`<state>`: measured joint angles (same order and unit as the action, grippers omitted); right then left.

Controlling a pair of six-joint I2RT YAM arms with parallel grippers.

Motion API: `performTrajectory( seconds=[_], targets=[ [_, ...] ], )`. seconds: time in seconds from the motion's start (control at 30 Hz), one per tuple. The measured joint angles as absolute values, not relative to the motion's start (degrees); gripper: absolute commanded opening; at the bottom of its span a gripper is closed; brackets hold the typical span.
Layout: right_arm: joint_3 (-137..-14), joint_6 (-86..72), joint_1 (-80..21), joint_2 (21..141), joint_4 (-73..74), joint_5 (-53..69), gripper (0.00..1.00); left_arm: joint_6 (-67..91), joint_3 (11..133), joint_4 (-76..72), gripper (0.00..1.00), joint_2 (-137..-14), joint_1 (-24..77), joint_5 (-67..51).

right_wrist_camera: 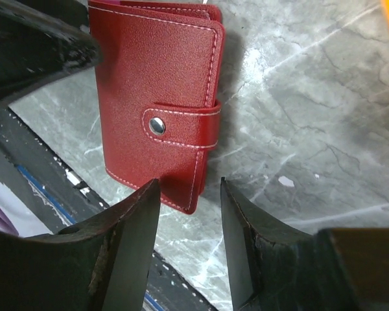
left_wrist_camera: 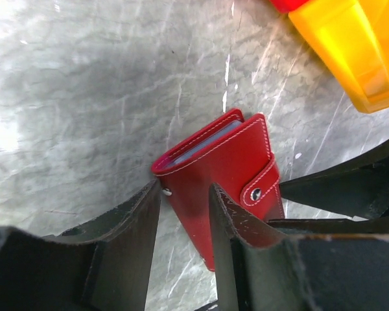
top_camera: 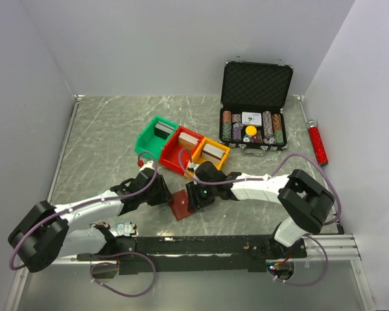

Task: Take the credit cards out of the card holder
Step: Pick up the card holder from the center of the board.

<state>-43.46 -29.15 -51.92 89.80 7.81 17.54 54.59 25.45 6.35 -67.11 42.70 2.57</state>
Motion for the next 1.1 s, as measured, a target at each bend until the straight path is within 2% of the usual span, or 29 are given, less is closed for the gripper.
performTrajectory(
  seconds=[0.3,0.53,0.63,0.87,1.1],
  targets=[
    [-43.92,-29.61,-51.99,91.57,6.66,18.79,0.35,55.40,25.21,2.92,0.40,-70.81,44.34,1.89],
    [-43.92,-30.15,-51.96,91.33,6.70,18.79,0.19,55.81,24.43,3.18,0.43,-69.04,44.36,2.33],
    [-43.92,-30.22,-51.96,90.70,6.85,18.85,0.00,55.86,24.29,4.21,0.47,-66.87,44.42,2.70],
    [-42.85,-30.52,-51.99,87.96,6.42,19.66,0.00,56.77,22.85,4.54,0.53,-61.41,44.47,3.33],
    [-41.65,-30.55,-51.99,85.41,6.57,20.38,0.00,57.93,21.43,5.21,0.66,-56.55,44.51,4.58]
  ],
)
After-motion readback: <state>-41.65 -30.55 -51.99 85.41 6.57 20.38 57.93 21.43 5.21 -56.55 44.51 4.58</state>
